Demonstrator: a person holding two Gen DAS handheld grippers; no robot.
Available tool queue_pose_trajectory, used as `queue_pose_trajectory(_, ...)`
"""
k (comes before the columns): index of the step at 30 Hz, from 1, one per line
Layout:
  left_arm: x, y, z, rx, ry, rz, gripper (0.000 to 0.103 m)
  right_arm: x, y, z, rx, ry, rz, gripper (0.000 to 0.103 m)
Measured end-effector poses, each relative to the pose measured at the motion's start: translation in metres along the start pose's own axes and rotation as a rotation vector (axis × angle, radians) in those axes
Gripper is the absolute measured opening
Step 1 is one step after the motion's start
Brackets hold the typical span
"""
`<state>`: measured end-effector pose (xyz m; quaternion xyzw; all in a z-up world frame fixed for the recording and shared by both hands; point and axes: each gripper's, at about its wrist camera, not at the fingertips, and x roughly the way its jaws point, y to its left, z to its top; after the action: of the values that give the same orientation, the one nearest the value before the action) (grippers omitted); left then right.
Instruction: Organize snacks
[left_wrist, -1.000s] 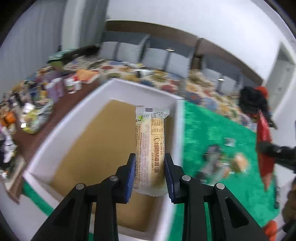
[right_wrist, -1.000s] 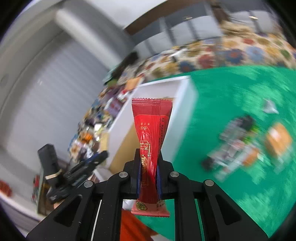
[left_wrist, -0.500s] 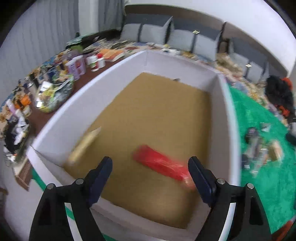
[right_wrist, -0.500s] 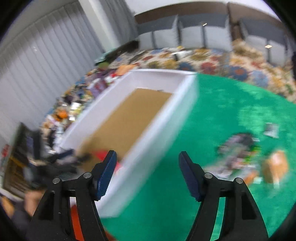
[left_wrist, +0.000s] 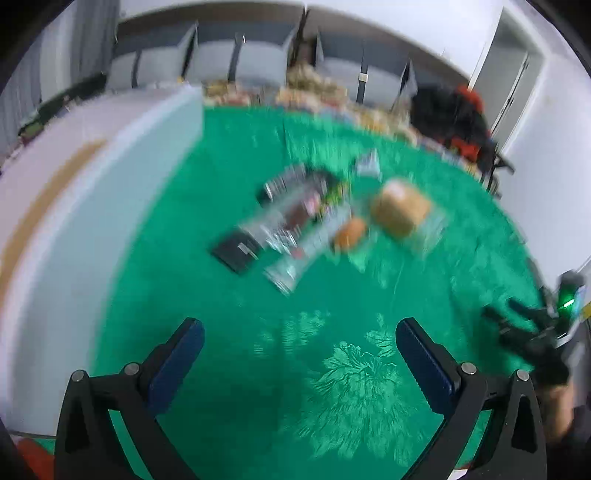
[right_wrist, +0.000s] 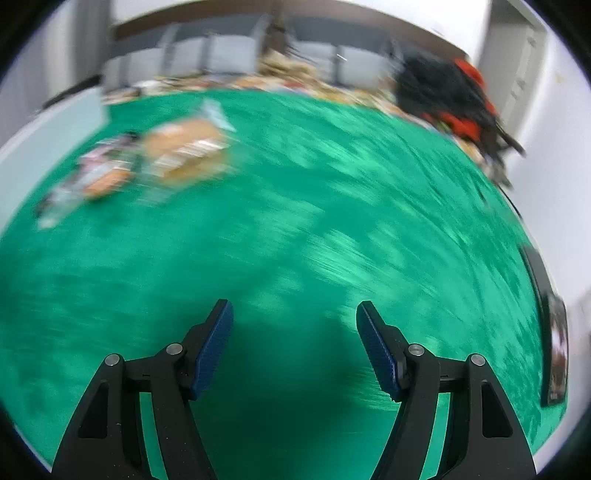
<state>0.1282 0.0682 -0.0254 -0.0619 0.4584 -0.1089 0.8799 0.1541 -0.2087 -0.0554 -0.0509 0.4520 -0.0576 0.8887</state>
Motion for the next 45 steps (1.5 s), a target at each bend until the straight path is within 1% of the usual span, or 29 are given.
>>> queue_pose_trajectory(2, 0.026, -0.015, -0.002, 0.035, 0.0, 0.045, 0.103, 0.011, -0.022, 0.003, 0.055, 0.022, -0.024, 0.073)
queue_pose_trajectory(3, 0.042, -0.022, -0.001, 0.061, 0.002, 0.09, 0.103, 0.014, -0.032, 0.006, 0.085, 0.02, -0.02, 0.075)
queue_pose_trajectory(4, 0.051, -0.025, -0.001, 0.072, 0.005, 0.115, 0.103, 0.018, -0.04, 0.009, 0.106, 0.015, -0.02, 0.075)
queue_pose_trajectory(6, 0.068, -0.03, 0.002, 0.078, 0.008, 0.139, 0.103, 0.029, -0.053, 0.016, 0.131, 0.005, -0.032, 0.077)
queue_pose_trajectory(9, 0.079, -0.027, 0.005, 0.079, 0.002, 0.189, 0.103, 0.041, -0.063, 0.026, 0.15, -0.002, -0.012, 0.08)
queue_pose_trajectory(11, 0.082, -0.025, 0.005, 0.072, -0.003, 0.186, 0.103, 0.046, -0.066, 0.03, 0.172, 0.005, 0.015, 0.083)
queue_pose_trajectory(12, 0.083, -0.023, 0.005, 0.072, -0.003, 0.185, 0.103, 0.045, -0.066, 0.025, 0.179, 0.006, 0.02, 0.085)
queue_pose_trajectory(16, 0.083, -0.021, 0.005, 0.074, -0.001, 0.184, 0.103, 0.044, -0.066, 0.023, 0.183, 0.008, 0.02, 0.087)
queue_pose_trajectory(45, 0.084, -0.022, 0.006, 0.075, -0.001, 0.186, 0.103, 0.043, -0.067, 0.021, 0.188, 0.011, 0.013, 0.089)
